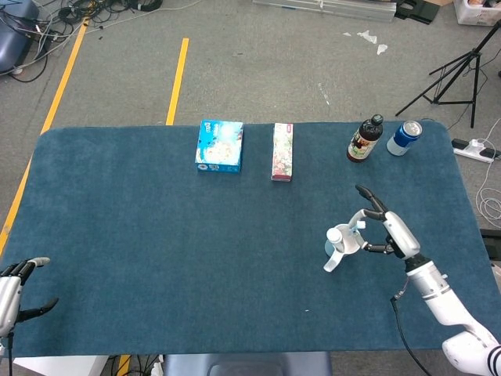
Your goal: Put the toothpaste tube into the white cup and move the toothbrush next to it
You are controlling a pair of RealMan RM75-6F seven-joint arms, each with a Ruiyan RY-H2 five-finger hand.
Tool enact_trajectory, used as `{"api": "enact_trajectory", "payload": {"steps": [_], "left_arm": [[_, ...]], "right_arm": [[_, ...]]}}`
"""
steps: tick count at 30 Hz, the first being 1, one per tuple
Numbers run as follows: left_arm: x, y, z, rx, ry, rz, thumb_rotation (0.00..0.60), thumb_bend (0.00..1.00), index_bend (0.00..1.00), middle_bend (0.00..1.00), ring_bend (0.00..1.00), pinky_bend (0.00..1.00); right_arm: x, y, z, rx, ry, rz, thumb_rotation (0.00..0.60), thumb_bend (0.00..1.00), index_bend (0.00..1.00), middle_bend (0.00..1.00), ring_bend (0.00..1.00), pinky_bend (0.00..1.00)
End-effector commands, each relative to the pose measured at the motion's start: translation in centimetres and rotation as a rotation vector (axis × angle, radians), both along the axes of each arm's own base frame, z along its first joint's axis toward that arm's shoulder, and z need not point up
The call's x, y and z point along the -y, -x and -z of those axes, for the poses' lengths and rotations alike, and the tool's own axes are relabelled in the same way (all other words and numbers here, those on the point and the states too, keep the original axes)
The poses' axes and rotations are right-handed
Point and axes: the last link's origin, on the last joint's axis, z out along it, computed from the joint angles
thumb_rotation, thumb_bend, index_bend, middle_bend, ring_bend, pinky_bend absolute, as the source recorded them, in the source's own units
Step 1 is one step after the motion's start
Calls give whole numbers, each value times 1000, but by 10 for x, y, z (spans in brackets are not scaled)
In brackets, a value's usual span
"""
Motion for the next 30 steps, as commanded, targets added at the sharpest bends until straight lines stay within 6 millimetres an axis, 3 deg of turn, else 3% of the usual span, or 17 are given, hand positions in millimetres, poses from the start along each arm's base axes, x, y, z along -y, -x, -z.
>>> {"api": "enact_trajectory", "payload": {"steps": [1, 19, 26, 30], "left_arm": [[0, 0, 0, 0, 0, 0, 600, 98, 282, 341, 349, 451], [0, 0, 0, 1, 2, -2, 600, 98, 282, 341, 349, 451], [0, 1, 0, -1, 4, -4, 600, 98, 282, 341, 349, 451], [0, 1, 1, -5, 7, -5, 600, 98, 282, 341, 349, 451]], "right_arm": [[0, 3, 4, 2, -21, 9, 600, 342, 592, 0, 0, 1], [-1, 10, 5, -3, -57, 7, 600, 278, 333, 0, 0, 1], [-14, 7, -15, -63, -1, -48, 600, 265, 284, 0, 0, 1], [-27, 9, -33, -231, 87, -53, 600, 243, 261, 0, 0, 1]]}}
